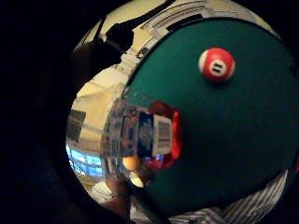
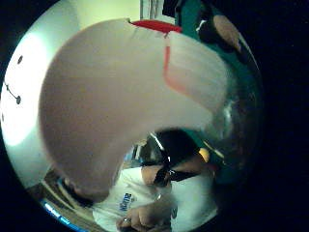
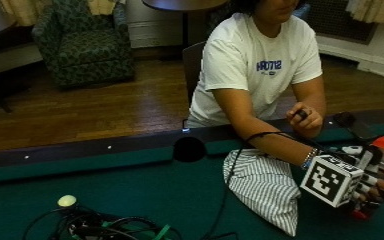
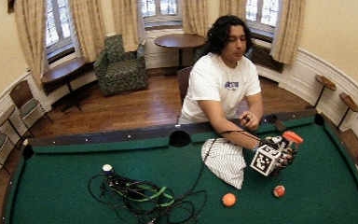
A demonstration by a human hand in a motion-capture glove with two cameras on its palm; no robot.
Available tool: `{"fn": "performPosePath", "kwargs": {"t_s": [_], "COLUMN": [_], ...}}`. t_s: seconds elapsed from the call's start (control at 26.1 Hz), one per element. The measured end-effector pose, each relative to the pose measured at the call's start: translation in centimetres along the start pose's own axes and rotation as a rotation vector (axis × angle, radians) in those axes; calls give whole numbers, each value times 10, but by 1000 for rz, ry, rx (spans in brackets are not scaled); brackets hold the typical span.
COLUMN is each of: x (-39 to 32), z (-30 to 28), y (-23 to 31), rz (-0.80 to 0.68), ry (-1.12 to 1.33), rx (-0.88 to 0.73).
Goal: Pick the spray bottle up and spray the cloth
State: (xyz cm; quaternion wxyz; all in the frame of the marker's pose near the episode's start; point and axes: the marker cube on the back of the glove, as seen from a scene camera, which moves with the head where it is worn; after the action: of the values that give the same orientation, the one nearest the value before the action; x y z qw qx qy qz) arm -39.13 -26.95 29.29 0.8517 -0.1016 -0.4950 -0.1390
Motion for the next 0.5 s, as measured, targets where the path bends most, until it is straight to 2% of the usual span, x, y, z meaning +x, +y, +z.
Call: {"fn": "performPosePath", "kwargs": {"t_s": [0.5], "x": [-28], "z": [-69], "y": [89], "rz": [-169], "ry": [230], "rx": [-31]}}
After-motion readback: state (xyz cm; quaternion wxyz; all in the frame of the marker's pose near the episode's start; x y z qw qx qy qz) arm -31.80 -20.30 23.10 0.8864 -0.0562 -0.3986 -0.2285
